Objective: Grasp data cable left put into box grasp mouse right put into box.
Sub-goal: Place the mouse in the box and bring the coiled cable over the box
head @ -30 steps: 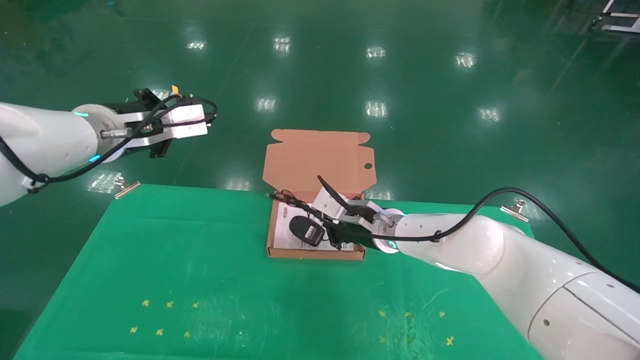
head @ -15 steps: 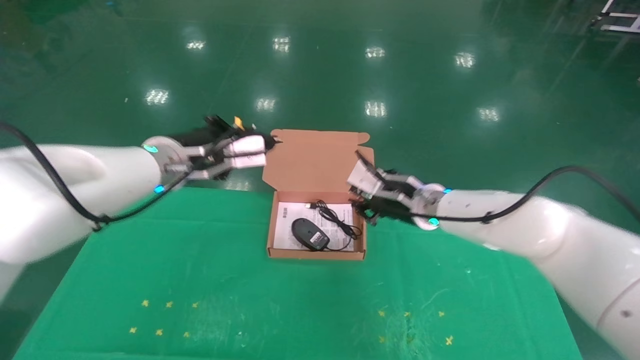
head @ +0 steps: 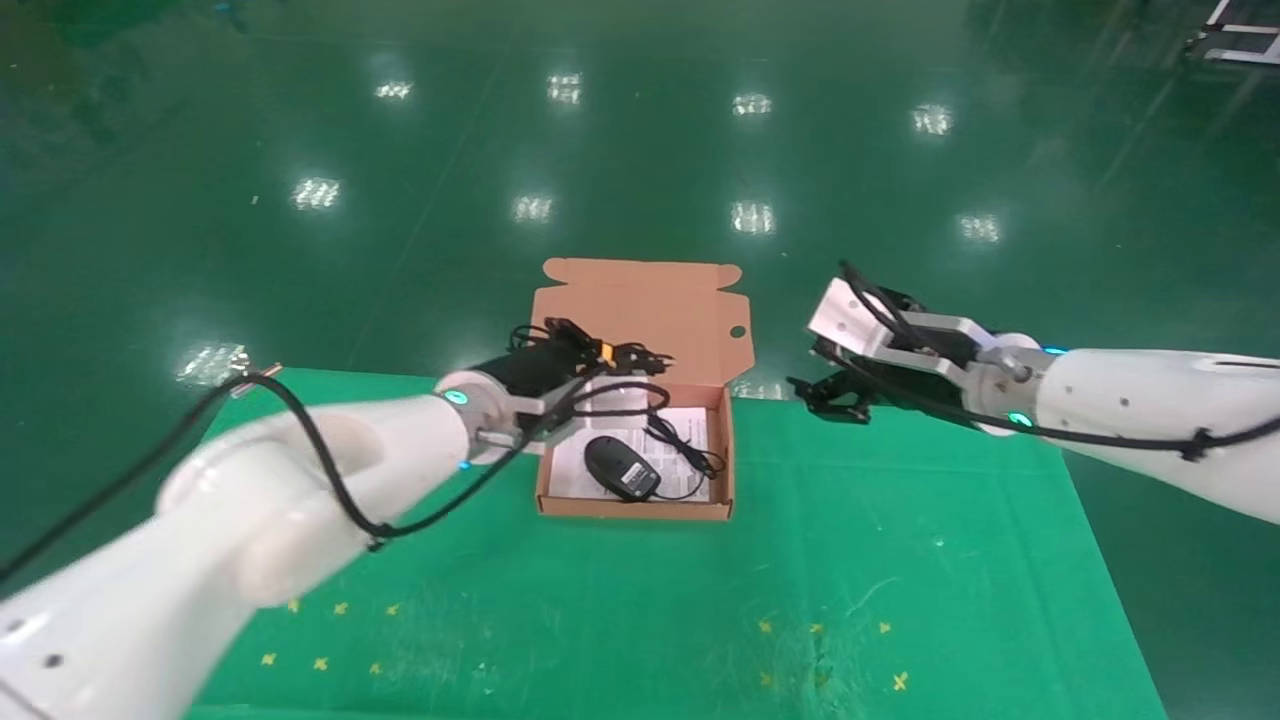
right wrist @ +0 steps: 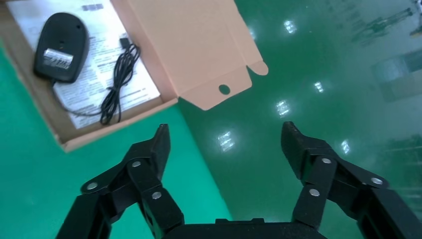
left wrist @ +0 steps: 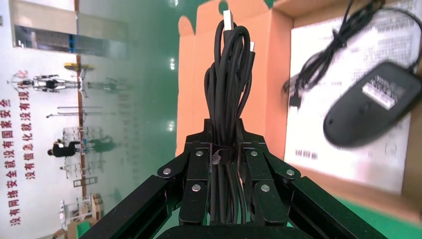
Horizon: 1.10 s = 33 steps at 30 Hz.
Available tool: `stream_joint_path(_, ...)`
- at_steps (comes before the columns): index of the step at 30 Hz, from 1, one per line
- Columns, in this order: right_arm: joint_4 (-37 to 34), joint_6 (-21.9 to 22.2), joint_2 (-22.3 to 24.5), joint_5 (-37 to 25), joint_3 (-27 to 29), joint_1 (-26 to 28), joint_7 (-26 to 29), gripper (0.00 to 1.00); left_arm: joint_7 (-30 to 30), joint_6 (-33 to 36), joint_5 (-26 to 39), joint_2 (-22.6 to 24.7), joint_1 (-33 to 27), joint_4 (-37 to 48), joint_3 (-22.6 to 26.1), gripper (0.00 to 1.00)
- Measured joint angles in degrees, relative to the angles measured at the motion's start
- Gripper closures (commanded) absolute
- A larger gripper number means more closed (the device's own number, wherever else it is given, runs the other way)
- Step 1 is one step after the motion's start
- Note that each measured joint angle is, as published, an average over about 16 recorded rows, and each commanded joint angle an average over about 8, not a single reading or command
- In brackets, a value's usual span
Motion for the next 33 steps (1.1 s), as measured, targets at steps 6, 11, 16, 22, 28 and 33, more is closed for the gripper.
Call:
stream_joint_path(6, 8.00, -1.72, 5.37, -5.21, -1.17, 1.39, 6.62, 0.00, 3.87, -6.41, -4.09, 2.78, 0.67, 7.10, 3.88, 1.00)
stream_joint_path(11, 13.57, -3.51, 8.72, -10.33, -1.70, 2.52, 12.69, 0.00, 6.42, -10.11, -8.93, 3.85, 0.48, 11.29, 8.06, 1.00)
stream_joint_path(16, 17.66, -5.02, 10.82, -15.54, -1.80, 3.38, 18.16, 0.00, 7.87, -12.70, -13.83, 4.18, -0.21, 13.95, 12.23, 0.97)
stream_joint_path(22, 20.33, -5.99, 11.90, -20.21, -1.65, 3.93, 22.38, 0.00, 8.43, -14.46, -18.04, 4.39, -1.04, 15.70, 15.71, 0.22)
stream_joint_path(28, 20.68, -6.08, 11.88, -21.85, -1.55, 4.06, 23.54, 0.00, 8.35, -14.87, -19.74, 4.13, -1.38, 15.65, 16.94, 0.00)
stream_joint_path(33, 20.32, -6.02, 11.67, -21.61, -1.57, 4.13, 23.18, 0.00, 7.53, -14.03, -20.83, 3.46, -1.41, 14.15, 16.95, 0.00)
